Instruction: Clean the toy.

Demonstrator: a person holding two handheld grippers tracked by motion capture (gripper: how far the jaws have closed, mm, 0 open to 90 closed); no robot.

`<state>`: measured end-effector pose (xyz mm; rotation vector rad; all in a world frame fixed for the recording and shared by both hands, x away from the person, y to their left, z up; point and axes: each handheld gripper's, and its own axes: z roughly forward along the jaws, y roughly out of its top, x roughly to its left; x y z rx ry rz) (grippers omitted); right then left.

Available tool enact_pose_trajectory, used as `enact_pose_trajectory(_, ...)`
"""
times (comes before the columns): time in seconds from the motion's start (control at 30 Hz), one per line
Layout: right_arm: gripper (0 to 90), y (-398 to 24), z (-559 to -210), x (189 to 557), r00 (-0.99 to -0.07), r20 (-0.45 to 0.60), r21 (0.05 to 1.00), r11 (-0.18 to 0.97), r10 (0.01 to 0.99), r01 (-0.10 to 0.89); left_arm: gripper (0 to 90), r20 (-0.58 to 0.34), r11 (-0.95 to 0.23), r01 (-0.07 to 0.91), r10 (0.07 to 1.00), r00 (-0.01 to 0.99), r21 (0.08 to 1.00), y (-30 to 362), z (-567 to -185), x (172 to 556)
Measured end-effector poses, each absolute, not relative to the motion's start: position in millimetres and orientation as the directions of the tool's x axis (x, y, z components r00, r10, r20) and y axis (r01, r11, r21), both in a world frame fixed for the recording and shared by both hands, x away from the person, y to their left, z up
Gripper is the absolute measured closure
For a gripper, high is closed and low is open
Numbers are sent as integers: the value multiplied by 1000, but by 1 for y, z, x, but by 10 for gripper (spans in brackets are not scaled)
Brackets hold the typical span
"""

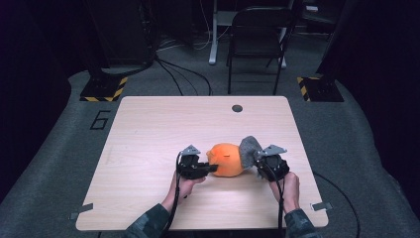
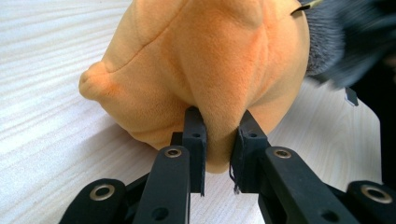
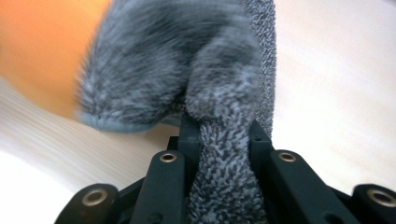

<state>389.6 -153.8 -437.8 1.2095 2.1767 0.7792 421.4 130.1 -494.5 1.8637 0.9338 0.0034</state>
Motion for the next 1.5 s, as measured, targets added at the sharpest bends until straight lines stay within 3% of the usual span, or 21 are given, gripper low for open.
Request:
enact_pose_trajectory(0.17,749,-117,-402,363,-578,-181,785,471,796,403,778,-377,-198,586,599,707,786,127,-494,419)
enact_pose_trajectory(0.27,748,-80,-415,357,-635,-235,738,560,736,376,778,-374,-198,585,601,706,786,127,-494,418)
enact_pose_trajectory(0.37,747,-65,-437,360,-635,-282,696,609,719,381,778,-374,-200,587,602,706,784,126,-495,418)
enact_pose_trajectory(0.8,747,-101,-438,368,-597,-239,697,563,766,444,777,-367,-207,577,594,716,790,125,-494,418)
enact_pose_trajectory(1.5,747,-146,-470,398,-482,-180,648,471,858,598,778,-368,-207,574,589,720,792,122,-493,418)
